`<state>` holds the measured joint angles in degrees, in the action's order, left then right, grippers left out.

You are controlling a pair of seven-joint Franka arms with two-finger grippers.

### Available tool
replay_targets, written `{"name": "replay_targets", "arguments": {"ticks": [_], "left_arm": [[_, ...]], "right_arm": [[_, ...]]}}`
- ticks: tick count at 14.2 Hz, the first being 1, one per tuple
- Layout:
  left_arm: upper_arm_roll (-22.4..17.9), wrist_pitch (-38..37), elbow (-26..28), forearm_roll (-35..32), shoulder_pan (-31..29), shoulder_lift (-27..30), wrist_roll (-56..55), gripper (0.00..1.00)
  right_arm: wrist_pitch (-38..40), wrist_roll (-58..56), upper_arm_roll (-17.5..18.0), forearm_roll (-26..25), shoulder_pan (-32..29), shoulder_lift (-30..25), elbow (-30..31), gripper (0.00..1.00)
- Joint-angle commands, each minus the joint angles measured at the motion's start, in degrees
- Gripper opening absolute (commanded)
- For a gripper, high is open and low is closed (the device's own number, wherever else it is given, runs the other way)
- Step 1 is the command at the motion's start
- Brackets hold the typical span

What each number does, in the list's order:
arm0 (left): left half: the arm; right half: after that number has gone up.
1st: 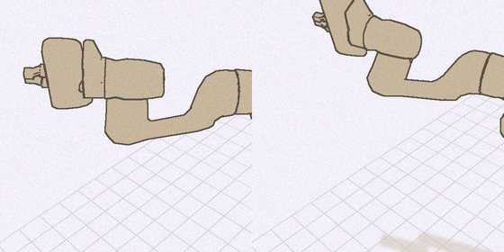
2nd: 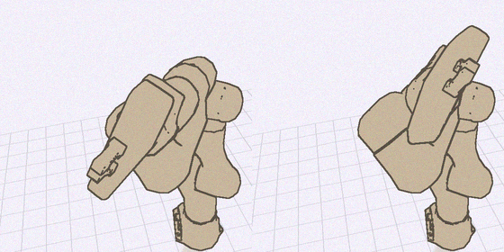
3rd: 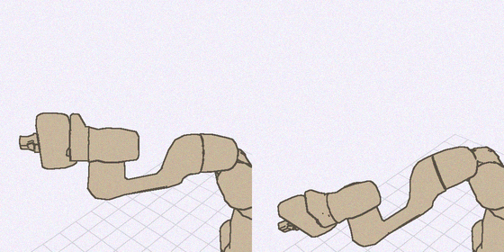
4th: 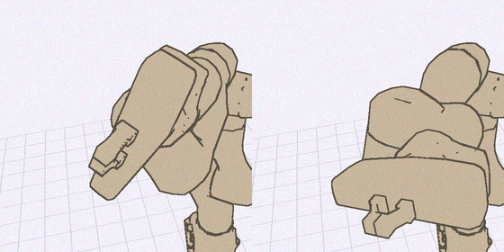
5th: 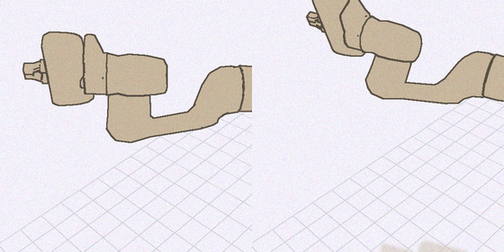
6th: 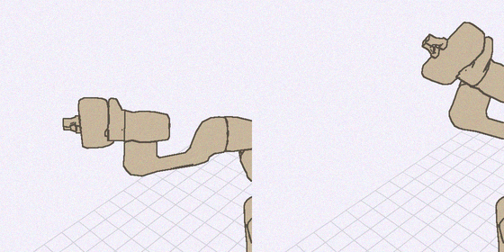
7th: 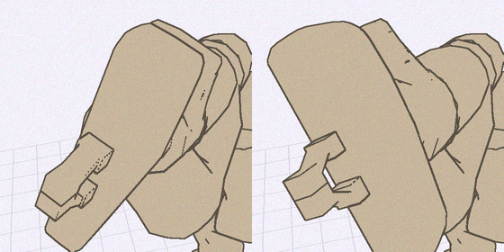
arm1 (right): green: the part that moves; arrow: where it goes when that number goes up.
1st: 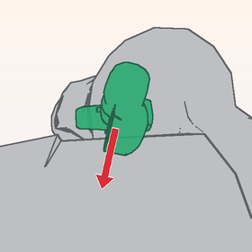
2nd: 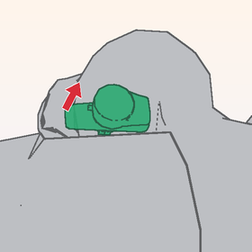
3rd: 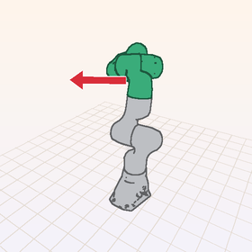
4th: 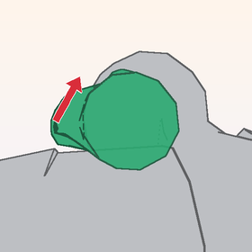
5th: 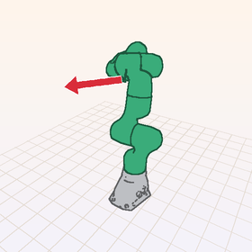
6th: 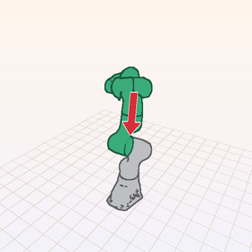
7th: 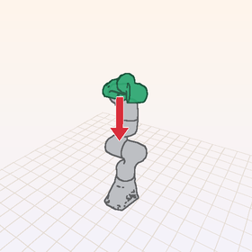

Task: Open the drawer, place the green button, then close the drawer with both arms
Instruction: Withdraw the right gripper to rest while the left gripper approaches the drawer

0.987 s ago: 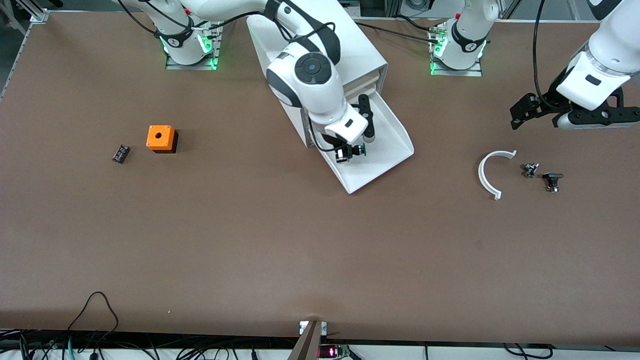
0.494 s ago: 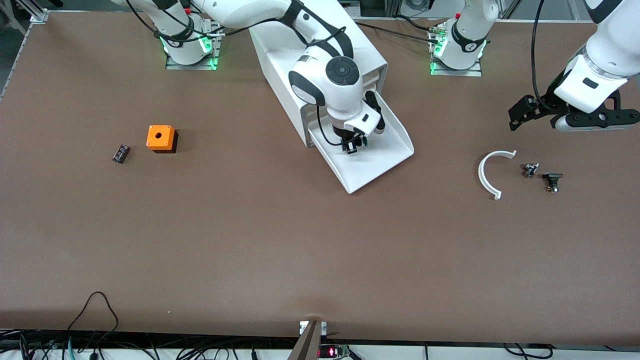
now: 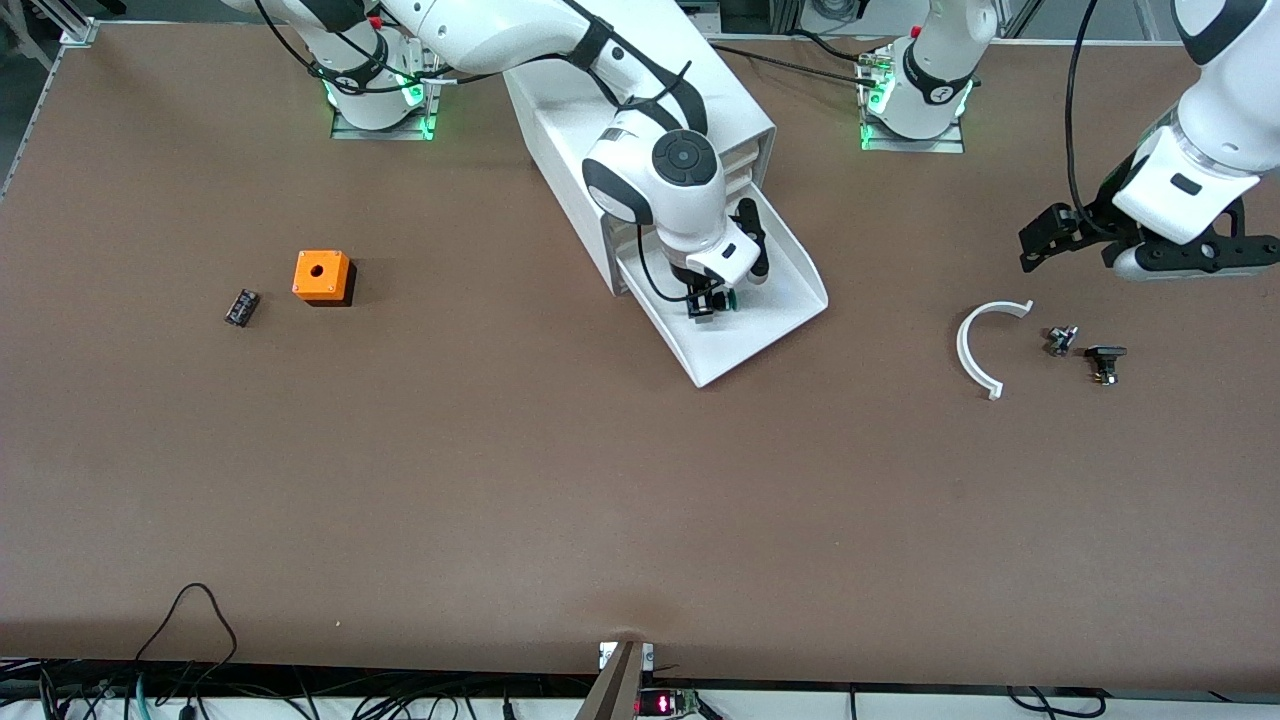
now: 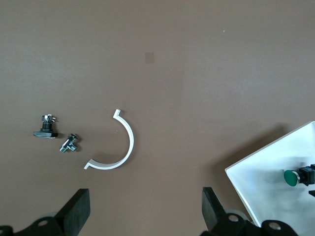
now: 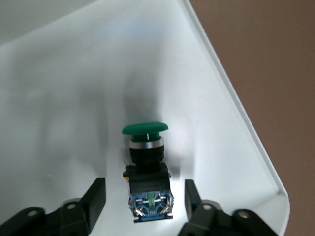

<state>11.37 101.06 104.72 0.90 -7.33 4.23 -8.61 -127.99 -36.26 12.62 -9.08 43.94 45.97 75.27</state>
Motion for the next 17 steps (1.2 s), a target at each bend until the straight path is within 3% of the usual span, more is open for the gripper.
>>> {"name": "replay_targets", "arguments": {"ticks": [1, 3, 6, 9, 12, 17], "left_arm": [[-0.3, -1.9, -2.9, -1.8, 0.3, -2.7, -0.1, 1.0], [-0.2, -1.9, -3.1, -1.8, 0.4, -3.5, -0.2, 1.0], [0.1, -2.0, -3.2, -1.7, 0.4, -5.6, 0.4, 1.0], [0.5, -1.0, -3.1, -0.6, 1.2, -10.3, 0.0, 1.0], [0.6, 10.0, 0.2, 3.3, 2.7, -14.9, -5.9, 1.0], [0.8, 29.0, 7.3, 3.3, 11.0, -22.9, -24.2, 1.0]], "right_arm": [[1.8, 4.7, -0.2, -0.2, 0.6, -2.4, -1.5, 1.0], [3.9, 8.7, -2.1, 0.3, -1.3, -6.6, -1.4, 1.0], [6.4, 9.1, -4.1, 6.3, -7.7, -10.5, -1.0, 1.0], [7.4, 10.8, -7.5, 6.4, -10.5, -14.1, 0.3, 1.0], [8.7, 14.9, -14.7, 7.1, -10.5, -19.8, 4.0, 1.0], [20.9, 42.6, -17.3, 7.3, -14.9, -23.9, 5.1, 1.0]]}}
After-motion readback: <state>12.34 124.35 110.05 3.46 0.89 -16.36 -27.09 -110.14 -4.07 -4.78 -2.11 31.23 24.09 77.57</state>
